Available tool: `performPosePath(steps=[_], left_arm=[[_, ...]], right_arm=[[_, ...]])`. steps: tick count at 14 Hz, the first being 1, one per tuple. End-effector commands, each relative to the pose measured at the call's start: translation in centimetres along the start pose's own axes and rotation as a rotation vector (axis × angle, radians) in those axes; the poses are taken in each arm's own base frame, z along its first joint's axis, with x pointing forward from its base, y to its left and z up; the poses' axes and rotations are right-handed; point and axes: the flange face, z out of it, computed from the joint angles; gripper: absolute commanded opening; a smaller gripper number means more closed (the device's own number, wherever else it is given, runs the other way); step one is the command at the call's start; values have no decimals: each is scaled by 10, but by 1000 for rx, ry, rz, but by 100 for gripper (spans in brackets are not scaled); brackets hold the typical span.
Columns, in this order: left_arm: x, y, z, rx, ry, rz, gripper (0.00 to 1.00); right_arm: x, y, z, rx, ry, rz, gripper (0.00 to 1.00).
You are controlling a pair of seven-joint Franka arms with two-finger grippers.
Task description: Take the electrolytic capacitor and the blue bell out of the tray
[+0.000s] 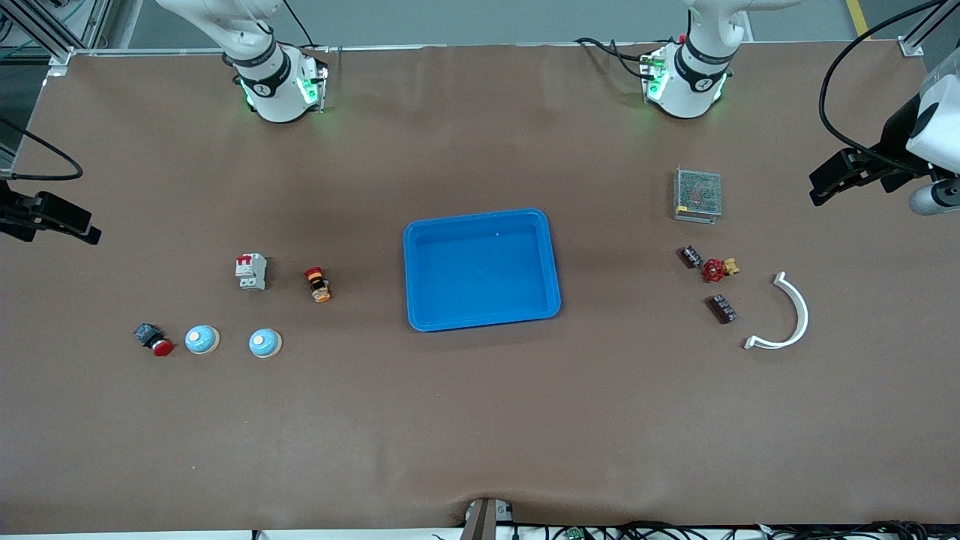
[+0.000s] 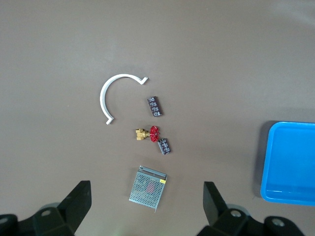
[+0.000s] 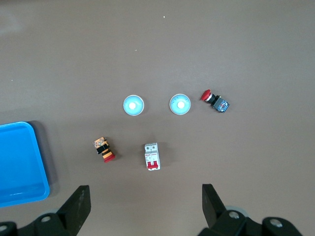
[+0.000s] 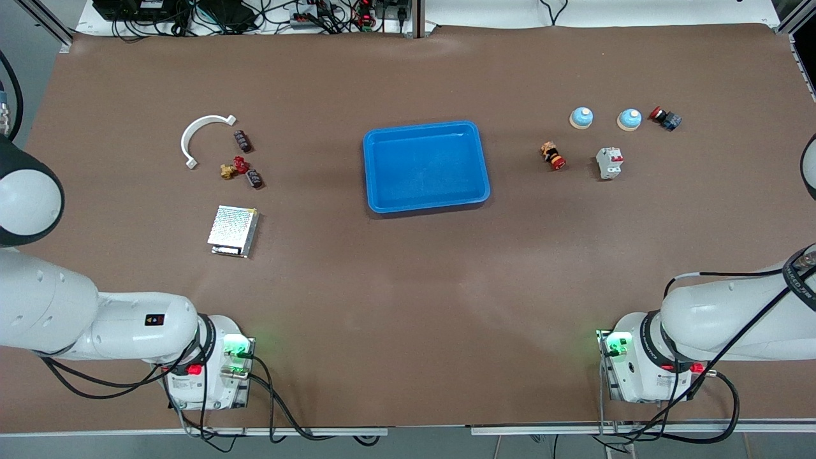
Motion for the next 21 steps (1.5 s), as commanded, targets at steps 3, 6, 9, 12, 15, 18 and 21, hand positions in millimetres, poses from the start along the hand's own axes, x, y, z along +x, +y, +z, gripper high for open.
performPosePath(steps=[3,6,9,12,15,18,21], left_arm=[[-10,-11,-1,-5,-8,70,100],[-7,-21,-2,-11,0,92,100],[-6,-21,-3,-13,10,92,100],[-3,-20,-4,-16,27,95,100],[-2,-23,-3,-16,30,118,100],[-3,-23,-4,-16,31,118,100],[-2,-18,-6,-20,51,125,100]], right_arm=[[-5,1,-6,-3,-5,-15,100],[-6,1,-4,-46,-21,-33,100],[-6,-1,-4,-43,-21,-39,100],[-7,0,-3,-41,-33,-38,100],[-7,2,-3,-41,-35,-36,100],[-8,3,-4,-42,-34,-35,100],[-7,3,-3,-38,-35,-33,100]])
